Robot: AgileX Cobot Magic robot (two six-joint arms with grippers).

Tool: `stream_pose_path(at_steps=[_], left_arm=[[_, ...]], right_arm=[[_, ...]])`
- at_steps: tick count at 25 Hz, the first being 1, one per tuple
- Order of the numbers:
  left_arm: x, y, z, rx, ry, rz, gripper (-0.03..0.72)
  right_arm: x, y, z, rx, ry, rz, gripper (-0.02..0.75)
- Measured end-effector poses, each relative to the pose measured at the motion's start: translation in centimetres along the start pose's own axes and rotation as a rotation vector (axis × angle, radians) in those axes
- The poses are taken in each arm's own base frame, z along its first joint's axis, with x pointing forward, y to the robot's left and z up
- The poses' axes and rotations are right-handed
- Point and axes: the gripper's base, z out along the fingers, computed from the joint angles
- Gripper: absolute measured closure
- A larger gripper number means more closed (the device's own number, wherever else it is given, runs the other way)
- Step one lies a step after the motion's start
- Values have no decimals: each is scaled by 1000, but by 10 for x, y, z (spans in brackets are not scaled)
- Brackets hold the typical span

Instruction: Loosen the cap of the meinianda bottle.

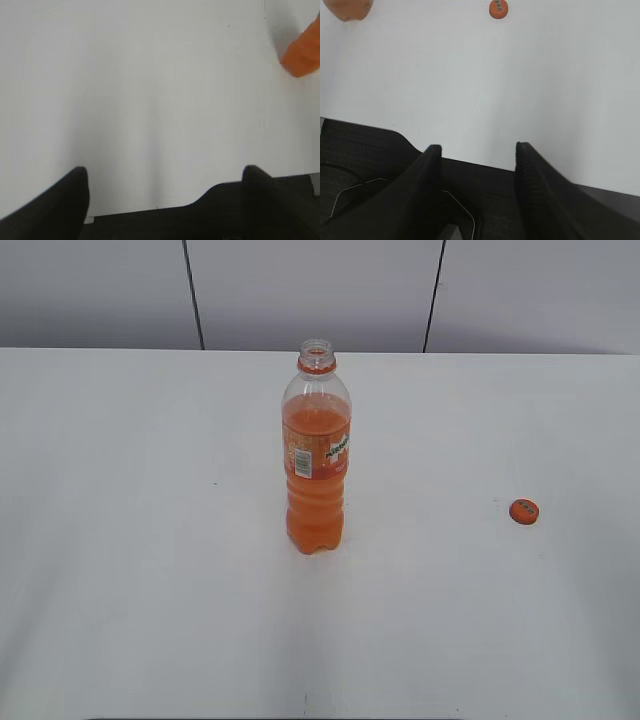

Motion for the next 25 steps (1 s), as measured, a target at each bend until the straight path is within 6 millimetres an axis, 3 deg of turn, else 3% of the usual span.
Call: stream_pose_path(at_steps=[7,11,19,25], left_arm=[[30,2,-26,19,-199,-3,126],[45,3,-26,23,-250,-4,126],[45,4,-20,18,-282,-1,126],[45,4,-20,18,-284,-1,126]], right_arm=[[36,3,-7,17,-164,-52,381],[47,6,-19,29,-276,-72,381],[70,8,-30,50,-447,-93,381],[73,7,-24,55,-415,-96,381]])
